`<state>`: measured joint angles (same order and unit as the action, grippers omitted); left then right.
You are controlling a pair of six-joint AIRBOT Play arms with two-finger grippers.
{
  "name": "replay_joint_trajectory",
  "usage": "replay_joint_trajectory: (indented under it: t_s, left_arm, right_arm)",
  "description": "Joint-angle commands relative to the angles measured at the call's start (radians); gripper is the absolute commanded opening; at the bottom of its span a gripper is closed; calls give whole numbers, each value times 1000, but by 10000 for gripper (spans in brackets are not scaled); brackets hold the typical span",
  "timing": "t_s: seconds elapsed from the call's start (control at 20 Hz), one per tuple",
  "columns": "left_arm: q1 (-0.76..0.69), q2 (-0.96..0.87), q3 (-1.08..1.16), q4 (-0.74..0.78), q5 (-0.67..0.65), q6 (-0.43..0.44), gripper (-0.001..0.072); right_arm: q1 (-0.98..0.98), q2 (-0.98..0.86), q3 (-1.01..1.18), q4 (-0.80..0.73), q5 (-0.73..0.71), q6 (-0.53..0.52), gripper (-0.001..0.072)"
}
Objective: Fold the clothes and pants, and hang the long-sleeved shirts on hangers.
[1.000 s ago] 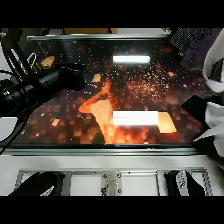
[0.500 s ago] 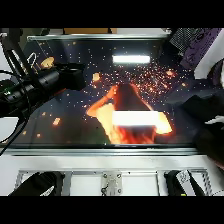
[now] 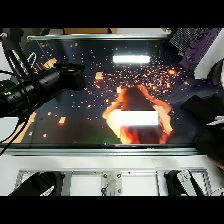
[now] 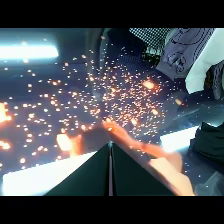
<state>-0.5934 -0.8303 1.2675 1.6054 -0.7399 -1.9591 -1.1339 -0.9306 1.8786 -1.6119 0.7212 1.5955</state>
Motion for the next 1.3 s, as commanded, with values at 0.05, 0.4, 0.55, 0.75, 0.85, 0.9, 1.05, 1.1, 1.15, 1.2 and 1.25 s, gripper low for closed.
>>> replay_joint_trajectory:
  t_s: [0.05,0.4,0.55,0.75,0.85,0.9,1.05,1.1,1.15,1.2,1.25]
  left_arm:
    - [1,0,0,0,-1,0,17]
    - [1,0,0,0,-1,0,17]
    - [1,0,-1,0,-12,0,17]
    - [1,0,0,0,-20,0,17]
    - [1,0,0,0,-20,0,17]
    - [1,0,-1,0,-20,0,17]
    - [1,0,0,0,-20,0,17]
    - [1,0,-1,0,-20,0,17]
    - [1,0,-1,0,-20,0,17]
    - [1,0,-1,0,-20,0,17]
    - [1,0,0,0,-20,0,17]
  right_arm:
    - [-11,24,2,0,-27,29,7]
    - [-12,23,1,-3,-16,28,7]
    - [-12,6,1,-21,27,28,7]
    - [-13,-24,1,-43,28,28,8]
    - [-13,-37,1,-75,28,28,8]
    - [-13,-44,1,-79,28,28,8]
    - [-13,-69,1,-79,38,29,8]
    - [-13,-79,1,-79,56,29,8]
    - [-13,-91,1,-79,78,29,8]
    - [-13,-101,1,-79,97,29,8]
    - [-13,-109,1,-78,110,29,8]
